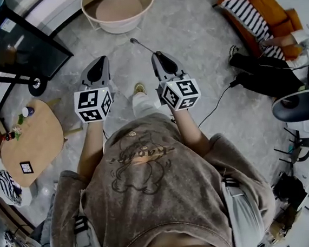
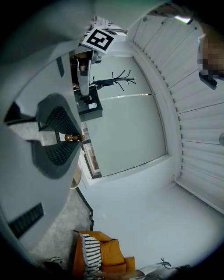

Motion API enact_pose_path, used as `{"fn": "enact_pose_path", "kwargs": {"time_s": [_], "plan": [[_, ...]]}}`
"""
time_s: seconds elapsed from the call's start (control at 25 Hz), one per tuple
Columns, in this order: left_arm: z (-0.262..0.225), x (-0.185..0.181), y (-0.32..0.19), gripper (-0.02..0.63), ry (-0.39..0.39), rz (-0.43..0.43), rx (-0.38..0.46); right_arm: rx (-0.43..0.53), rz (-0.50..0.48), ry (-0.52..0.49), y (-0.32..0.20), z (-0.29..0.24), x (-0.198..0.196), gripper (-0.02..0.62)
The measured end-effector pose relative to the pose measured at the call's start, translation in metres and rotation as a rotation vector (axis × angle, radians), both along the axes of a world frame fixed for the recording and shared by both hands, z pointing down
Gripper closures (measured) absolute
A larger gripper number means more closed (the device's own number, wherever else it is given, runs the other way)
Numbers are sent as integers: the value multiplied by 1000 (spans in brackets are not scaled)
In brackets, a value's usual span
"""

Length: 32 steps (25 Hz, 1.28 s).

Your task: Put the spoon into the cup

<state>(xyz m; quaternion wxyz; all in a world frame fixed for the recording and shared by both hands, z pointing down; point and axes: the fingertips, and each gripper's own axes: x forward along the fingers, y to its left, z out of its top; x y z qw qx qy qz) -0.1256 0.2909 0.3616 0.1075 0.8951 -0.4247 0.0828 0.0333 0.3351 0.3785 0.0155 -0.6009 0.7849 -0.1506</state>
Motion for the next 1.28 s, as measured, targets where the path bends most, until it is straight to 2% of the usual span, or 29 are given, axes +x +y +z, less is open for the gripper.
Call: {"fn": "enact_pose_path", "kwargs": {"time_s": [0.28,0.72,1.04,1.28], "plan": [[-2,13,-55,599,2,-25,-8,-2,-24,0,-57,-3,15,535],[-8,53,-126,598,8,-81,7,12,-93,13,-139,-12,57,535],[-5,57,-162,598,1,-131,6,6,-130,-9,-179,-4,68,534],[1,60,-185,598,1,-134,4,5,-130,-14,-201,0,70,535]]}}
